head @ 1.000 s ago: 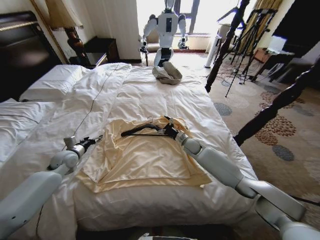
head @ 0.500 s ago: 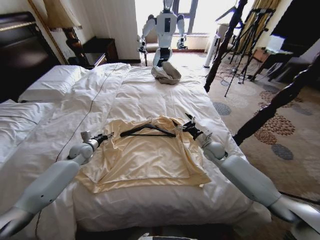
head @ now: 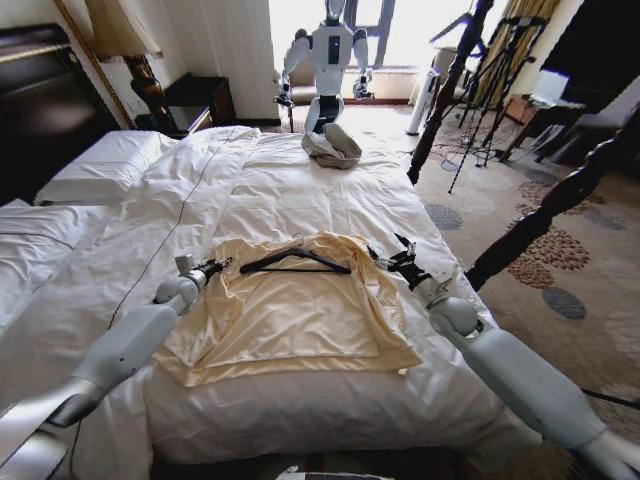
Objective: Pick up the clothes from the bed and hang them on the clothes hanger.
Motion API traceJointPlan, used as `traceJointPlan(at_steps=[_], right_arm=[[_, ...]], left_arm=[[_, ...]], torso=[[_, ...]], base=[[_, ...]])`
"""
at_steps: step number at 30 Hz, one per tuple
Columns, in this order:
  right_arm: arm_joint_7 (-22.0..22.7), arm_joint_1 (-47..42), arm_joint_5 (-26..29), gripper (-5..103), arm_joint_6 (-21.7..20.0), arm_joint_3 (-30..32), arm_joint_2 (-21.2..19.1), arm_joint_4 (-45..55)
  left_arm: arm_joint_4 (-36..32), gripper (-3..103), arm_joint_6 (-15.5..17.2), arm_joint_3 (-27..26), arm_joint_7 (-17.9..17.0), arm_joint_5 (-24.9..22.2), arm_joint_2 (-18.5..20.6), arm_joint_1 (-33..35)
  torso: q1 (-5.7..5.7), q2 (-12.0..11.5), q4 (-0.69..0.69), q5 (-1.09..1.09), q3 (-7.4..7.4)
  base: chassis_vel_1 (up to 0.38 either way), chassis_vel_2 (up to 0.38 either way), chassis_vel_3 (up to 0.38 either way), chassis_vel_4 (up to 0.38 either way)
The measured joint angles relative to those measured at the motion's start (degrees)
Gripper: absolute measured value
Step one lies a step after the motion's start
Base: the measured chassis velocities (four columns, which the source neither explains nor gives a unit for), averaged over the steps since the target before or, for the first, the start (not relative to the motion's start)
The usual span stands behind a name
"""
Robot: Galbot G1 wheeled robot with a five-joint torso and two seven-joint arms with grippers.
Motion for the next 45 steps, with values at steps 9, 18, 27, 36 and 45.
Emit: traceJointPlan(at_steps=[9, 18, 27, 36, 45], right_arm=[[0.15, -2.15, -0.16, 100, 0.06, 2.33, -0.41, 0.74], [0.11, -5.85, -0.37, 100, 0.15, 5.38, -1.04, 1.79], [-0.13, -9.23, -0.38, 100, 0.35, 8.56, -1.82, 2.43], [-0.33, -9.97, -0.36, 100, 0.53, 9.45, -1.9, 2.38], [-0.34, -9.58, -0.36, 100, 0.56, 9.2, -1.59, 2.1]], left_arm=[[2.61, 43, -2.25, -0.41, 0.68, 2.86, 1.92, -0.53], [6.56, 75, 0.16, 0.93, 1.52, -0.71, 0.76, -2.82], [9.11, 87, 1.6, 1.9, 4.43, -1.65, 0.06, -4.21], [8.1, 59, 1.57, 1.22, 4.76, -1.93, 0.23, -3.44], [6.72, 22, 0.88, 0.14, 4.74, -1.86, 0.73, -1.53]], torso=[[0.0, 0.0, 0.02, 0.0, 0.0], [0.0, 0.0, 0.0, -0.01, 0.0], [0.0, 0.0, 0.0, -0.01, 0.0], [0.0, 0.0, 0.0, -0.02, 0.0], [0.0, 0.0, 0.01, -0.01, 0.0]], base=[[0.0, 0.0, 0.0, 0.0], [0.0, 0.0, 0.0, 0.0], [0.0, 0.0, 0.0, 0.0], [0.0, 0.0, 0.0, 0.0], [0.0, 0.0, 0.0, 0.0]])
